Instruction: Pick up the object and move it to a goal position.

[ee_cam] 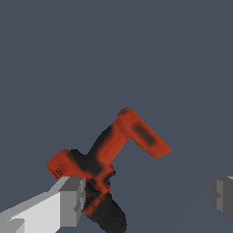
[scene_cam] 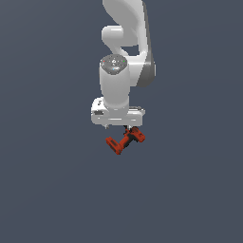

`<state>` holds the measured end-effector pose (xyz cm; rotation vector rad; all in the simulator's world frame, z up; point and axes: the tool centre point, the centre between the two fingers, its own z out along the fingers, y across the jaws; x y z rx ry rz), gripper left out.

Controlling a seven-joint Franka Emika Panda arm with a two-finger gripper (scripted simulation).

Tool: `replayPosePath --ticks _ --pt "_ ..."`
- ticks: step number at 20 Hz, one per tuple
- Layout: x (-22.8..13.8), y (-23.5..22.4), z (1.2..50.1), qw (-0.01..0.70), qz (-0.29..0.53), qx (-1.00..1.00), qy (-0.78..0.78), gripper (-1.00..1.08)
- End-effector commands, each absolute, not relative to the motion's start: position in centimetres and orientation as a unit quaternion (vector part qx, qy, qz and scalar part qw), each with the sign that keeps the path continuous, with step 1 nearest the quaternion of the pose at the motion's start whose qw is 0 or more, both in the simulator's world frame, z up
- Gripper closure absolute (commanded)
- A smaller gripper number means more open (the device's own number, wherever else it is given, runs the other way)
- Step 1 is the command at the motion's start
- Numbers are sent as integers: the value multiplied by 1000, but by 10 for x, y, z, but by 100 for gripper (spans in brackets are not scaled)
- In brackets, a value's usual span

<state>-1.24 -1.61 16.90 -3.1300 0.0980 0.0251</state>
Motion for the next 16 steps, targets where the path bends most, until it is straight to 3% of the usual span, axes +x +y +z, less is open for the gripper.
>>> replayPosePath --ticks 1,16 --pt "-12 -16 169 5 8 -999 31 -60" --pt "-14 -35 164 -7 14 -1000 16 -60"
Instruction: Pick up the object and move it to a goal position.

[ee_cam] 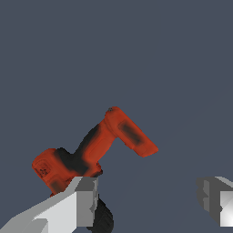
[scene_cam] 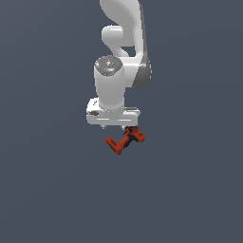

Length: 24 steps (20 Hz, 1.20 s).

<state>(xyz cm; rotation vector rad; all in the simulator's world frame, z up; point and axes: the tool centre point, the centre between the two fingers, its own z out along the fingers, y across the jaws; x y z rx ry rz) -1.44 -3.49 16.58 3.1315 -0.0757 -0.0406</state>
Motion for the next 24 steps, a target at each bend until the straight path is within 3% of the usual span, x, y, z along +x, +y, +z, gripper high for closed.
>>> replayPosePath --ticks 1,24 --pt "-14 -35 162 8 -14 1000 -9 -60" --pt "-5 -37 81 80 -54 933 348 -60"
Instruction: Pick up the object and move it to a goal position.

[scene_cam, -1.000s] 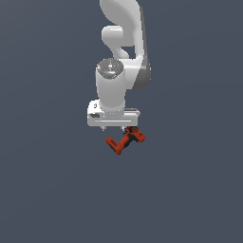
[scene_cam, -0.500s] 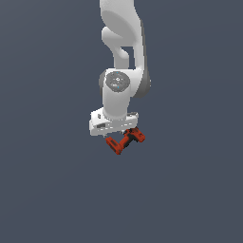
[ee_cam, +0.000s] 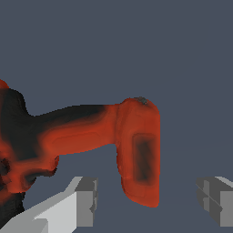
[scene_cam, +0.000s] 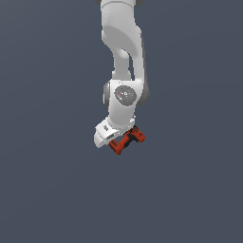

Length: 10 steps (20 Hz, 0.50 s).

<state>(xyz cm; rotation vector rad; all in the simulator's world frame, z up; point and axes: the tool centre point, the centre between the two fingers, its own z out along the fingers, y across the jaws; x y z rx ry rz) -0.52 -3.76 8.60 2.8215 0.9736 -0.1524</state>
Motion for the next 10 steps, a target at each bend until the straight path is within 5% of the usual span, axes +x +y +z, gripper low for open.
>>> replayPosePath --ticks 1,10 --pt "-5 -37 78 82 -56 928 360 -60" --pt "-4 -36 62 90 -66 899 424 -60"
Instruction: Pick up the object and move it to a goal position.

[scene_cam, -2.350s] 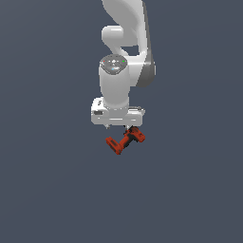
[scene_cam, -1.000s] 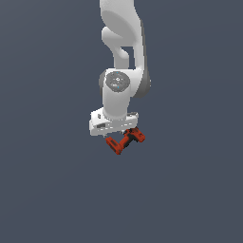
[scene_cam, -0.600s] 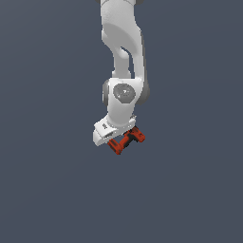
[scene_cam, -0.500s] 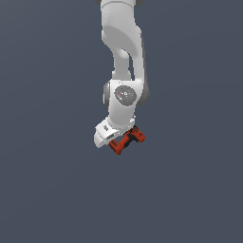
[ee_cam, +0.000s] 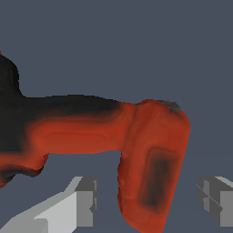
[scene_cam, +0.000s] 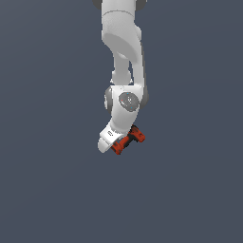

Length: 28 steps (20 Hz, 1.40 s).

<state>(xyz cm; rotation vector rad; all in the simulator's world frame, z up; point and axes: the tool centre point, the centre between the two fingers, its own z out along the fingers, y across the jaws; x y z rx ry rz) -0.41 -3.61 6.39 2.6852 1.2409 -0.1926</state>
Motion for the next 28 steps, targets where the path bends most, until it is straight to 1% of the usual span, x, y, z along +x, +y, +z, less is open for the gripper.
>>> replayPosePath --ticks 1,6,16,17,28 --pt "-4 -36 62 90 -66 897 427 -60" --pt "-4 -36 60 90 -66 898 426 -60" --pt "-6 -43 32 90 -66 897 429 -60" --pt "-6 -43 32 90 -66 897 429 108" --pt "-5 -43 34 90 -66 897 428 108"
